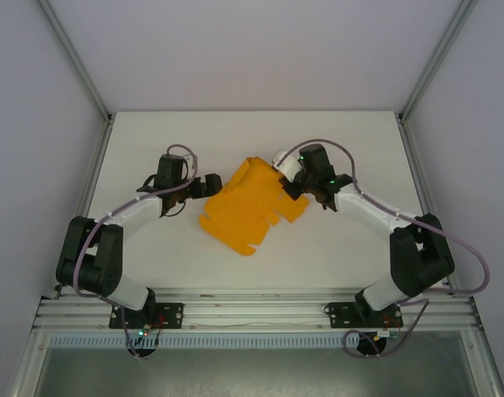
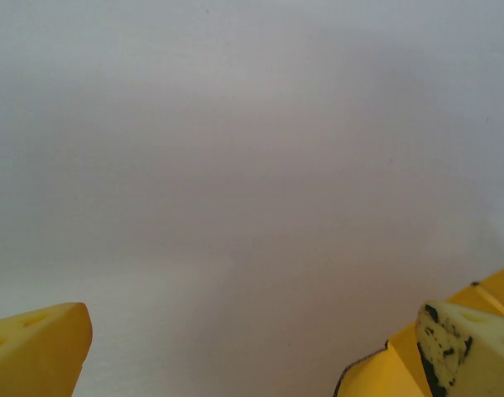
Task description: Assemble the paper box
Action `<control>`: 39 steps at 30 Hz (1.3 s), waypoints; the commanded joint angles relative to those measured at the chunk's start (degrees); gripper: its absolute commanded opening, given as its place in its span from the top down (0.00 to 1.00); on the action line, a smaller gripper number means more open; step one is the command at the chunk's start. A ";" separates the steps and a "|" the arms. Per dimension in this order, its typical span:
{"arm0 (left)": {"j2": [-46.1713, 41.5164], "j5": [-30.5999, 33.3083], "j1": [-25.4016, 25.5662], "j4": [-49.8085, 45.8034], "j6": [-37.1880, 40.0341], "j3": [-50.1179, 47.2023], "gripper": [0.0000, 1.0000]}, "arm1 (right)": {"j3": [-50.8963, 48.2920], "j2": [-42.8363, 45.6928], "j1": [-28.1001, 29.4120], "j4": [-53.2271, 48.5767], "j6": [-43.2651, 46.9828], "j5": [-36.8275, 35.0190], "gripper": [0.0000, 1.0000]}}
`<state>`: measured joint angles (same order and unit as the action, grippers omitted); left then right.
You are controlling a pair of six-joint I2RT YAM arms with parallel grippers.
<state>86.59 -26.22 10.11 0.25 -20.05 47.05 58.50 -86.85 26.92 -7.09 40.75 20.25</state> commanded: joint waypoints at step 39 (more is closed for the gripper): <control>-14.09 12.89 5.63 -7.37 20.22 -6.04 0.00 | 7.04 -1.28 -2.06 -9.08 -2.86 2.92 1.00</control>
<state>74.65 -18.50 15.75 -5.13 0.05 42.68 63.24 -87.20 24.80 -14.90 38.94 23.81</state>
